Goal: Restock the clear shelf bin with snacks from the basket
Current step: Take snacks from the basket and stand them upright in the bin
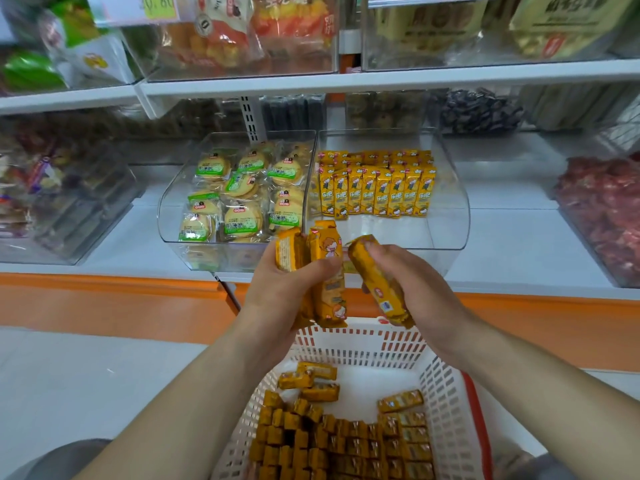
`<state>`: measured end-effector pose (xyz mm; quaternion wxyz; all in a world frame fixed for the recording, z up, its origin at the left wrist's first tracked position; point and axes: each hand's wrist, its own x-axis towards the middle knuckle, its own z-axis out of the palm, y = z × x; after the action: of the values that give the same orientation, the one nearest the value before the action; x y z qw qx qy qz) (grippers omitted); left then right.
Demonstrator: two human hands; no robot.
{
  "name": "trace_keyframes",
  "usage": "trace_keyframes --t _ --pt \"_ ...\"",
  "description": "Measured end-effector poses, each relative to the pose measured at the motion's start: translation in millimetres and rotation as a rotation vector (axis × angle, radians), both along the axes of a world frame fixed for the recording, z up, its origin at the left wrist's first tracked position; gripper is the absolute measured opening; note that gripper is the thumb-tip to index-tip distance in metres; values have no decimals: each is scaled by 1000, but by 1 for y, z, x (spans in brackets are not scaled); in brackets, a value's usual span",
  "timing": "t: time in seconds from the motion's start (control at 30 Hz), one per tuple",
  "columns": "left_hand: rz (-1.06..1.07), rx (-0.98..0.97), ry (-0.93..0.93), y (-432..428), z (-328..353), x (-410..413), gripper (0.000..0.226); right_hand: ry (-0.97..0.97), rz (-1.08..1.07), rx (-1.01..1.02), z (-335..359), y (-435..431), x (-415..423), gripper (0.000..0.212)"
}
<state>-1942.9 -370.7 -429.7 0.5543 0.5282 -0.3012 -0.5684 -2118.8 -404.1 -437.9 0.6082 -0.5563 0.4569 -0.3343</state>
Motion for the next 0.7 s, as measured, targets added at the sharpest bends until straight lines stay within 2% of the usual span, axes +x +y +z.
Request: trace_keyframes --t 0.03,0.1,0.2,0.37,0.5,0.57,0.63,0.7 --pt "-2 1 -3 1 0 0 60 -26 -3 36 0 1 2 24" --pt "-4 4 -8 2 0 2 63 -81 -11 66 -2 2 3 32" --pt "-8 8 -3 2 1 5 68 -156 0 101 -4 3 0 19" --pt "-13 23 10 3 3 14 66 -252 -37 170 0 3 0 44" --pt "23 24 -15 2 2 29 47 -299 -108 188 5 -3 0 46" --pt "38 14 -15 1 1 37 48 -296 -118 186 9 -8 0 48" --pt "52 5 -16 0 2 42 60 -260 -108 169 14 -15 2 44" --pt "71 -5 -24 -2 2 47 67 -189 -80 132 17 -24 6 30"
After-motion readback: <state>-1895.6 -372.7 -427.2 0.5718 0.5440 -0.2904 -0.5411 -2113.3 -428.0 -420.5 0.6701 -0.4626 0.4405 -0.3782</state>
